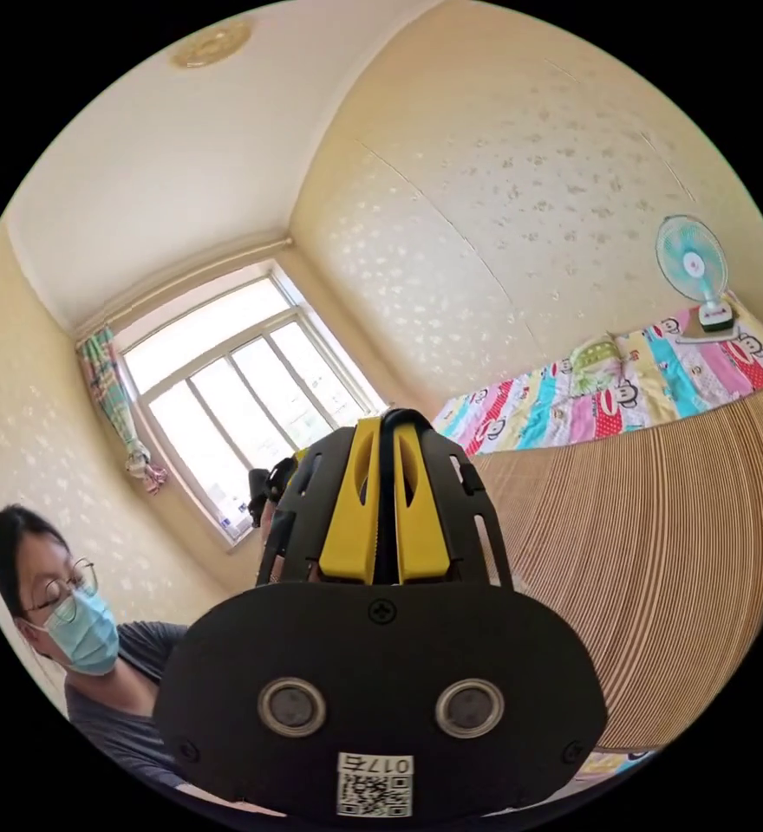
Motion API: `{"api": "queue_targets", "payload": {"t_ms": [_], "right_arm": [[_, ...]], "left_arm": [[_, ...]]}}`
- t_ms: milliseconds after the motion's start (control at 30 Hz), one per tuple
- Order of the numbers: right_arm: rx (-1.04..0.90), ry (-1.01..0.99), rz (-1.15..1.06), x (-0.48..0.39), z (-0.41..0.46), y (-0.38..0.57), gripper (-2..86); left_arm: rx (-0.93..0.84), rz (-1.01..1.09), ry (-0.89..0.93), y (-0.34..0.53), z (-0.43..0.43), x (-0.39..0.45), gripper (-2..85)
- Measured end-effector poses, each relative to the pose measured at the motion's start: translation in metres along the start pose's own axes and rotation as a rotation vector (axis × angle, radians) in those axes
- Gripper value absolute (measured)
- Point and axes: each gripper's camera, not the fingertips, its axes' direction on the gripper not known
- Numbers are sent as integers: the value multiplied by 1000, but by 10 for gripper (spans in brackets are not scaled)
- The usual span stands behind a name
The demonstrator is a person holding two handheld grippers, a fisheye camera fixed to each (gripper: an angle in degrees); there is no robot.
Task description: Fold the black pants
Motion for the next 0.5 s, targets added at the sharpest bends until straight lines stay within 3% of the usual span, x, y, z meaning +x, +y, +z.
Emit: {"api": "queue_targets", "payload": {"t_ms": [200,300,367,433,500], "right_arm": [[-141,83,68,55,31,50,19],[-202,-27,-17,53,12,143,24],[-266,-124,-38,56,-3,209,28],[-366,-192,12,64,-12,270,35],[-518,-108,179,80,-18,335,52]], "left_arm": [[-249,106,-193,36,48,-34,-3],[-324,86,-107,118,23,-52,0],[-429,45,65,193,-6,-61,2],[-547,11,143,251,-20,-63,6],[-667,-47,121,300,-30,-66,14]]}}
